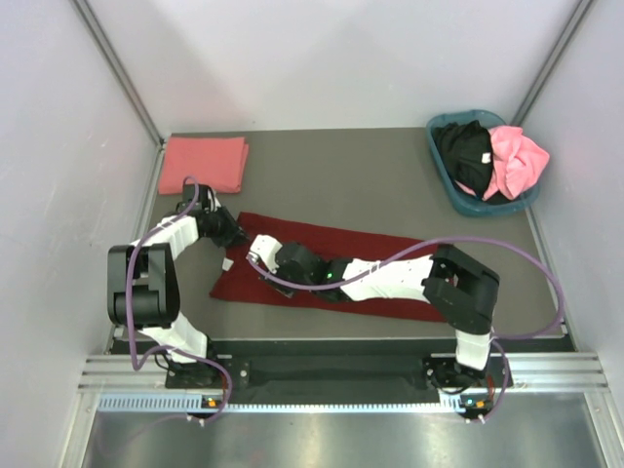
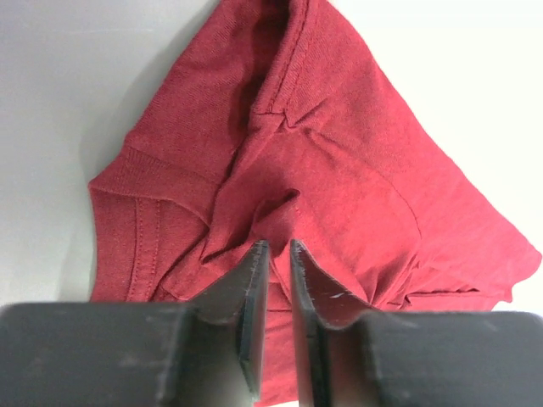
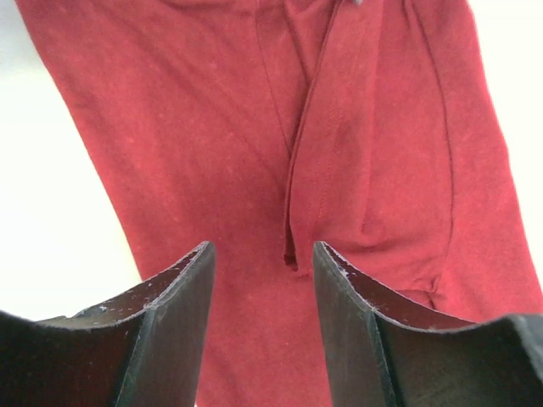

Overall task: Fold and stack the t-shirts
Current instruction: Fold the tshirt

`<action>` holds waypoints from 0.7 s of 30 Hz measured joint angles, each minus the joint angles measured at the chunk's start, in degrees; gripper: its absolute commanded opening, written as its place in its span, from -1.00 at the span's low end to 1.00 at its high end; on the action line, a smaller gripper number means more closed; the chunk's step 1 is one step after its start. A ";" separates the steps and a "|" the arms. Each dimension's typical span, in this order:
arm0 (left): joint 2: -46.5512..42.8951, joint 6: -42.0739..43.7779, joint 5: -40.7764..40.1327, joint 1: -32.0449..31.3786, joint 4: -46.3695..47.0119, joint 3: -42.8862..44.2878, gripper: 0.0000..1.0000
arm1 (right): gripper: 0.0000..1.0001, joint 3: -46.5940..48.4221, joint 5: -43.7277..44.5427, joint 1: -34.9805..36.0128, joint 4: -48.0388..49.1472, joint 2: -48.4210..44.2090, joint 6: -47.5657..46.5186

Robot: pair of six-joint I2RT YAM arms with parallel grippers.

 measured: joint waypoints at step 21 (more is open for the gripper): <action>0.00 -1.64 0.44 0.00 0.02 0.02 -1.00 | -0.84 0.00 8.63 0.48 0.39 4.90 -3.15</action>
